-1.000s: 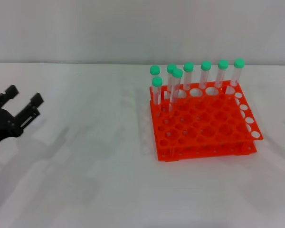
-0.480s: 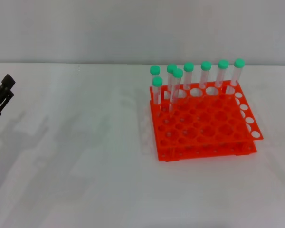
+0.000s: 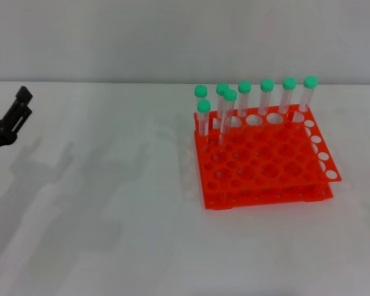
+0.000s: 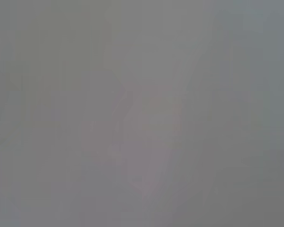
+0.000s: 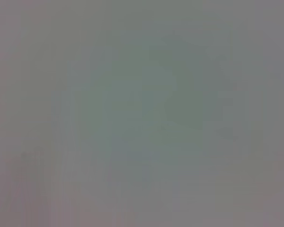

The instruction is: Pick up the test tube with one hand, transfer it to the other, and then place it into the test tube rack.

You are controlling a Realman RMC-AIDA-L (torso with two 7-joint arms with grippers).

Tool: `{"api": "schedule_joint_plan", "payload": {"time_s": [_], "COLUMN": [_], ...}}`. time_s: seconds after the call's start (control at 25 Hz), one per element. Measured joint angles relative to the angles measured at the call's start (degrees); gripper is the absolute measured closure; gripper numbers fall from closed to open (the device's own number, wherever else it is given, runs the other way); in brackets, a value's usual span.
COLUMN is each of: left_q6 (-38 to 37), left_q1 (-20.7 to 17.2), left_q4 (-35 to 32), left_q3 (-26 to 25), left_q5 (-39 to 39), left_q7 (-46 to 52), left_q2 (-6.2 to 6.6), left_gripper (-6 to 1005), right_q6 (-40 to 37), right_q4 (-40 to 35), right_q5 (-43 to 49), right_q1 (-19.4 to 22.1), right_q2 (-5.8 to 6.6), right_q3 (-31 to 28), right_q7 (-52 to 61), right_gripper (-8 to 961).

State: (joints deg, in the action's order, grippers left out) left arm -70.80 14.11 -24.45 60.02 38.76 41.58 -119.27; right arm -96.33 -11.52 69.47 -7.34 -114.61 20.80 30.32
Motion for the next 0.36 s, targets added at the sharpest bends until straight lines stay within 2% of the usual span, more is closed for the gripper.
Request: {"api": "schedule_joint_plan", "payload": {"time_s": [0.36], "left_q6": [-0.03], "left_q1": [3.39], "left_q4": [6.05], "left_q3": [-0.01], "left_q5": [-3.63], "left_q7": [-3.36], "left_q2": [-0.11], "left_gripper": [281], "right_q6": [-0.04], "right_q4": [0.57], "right_q5": [-2.48], "right_q1": [-0.46], "right_q2": [0.08], "right_q3": [-1.62], "right_q7": [-1.53], "right_gripper": [112]}}
